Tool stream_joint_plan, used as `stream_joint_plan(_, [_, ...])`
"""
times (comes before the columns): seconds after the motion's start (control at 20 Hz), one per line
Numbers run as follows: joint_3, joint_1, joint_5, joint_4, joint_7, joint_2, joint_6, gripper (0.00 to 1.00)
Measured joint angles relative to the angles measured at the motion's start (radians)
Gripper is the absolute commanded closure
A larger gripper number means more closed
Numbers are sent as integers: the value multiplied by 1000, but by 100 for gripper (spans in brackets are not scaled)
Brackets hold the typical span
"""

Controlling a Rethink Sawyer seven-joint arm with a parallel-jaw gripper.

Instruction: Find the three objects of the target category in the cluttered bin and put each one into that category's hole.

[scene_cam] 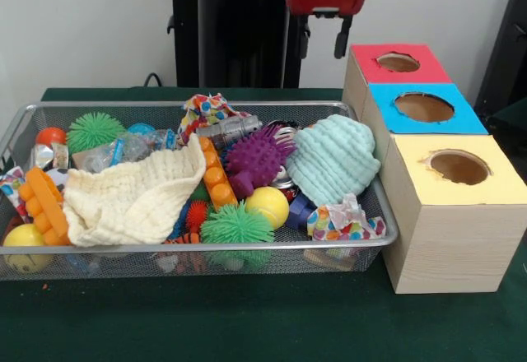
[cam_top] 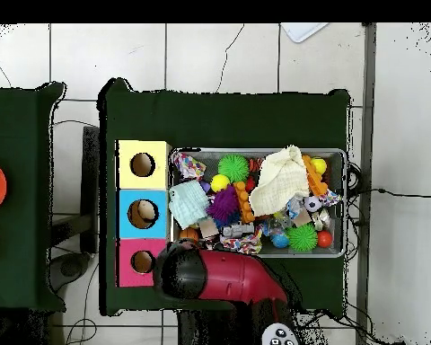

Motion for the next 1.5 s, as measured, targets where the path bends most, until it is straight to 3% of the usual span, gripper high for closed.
stream_joint_plan(0.6, [102, -143, -87, -108, 0, 63, 1, 0])
stream_joint_plan(1.5, [211, -185, -141, -313, 0, 119, 79, 0])
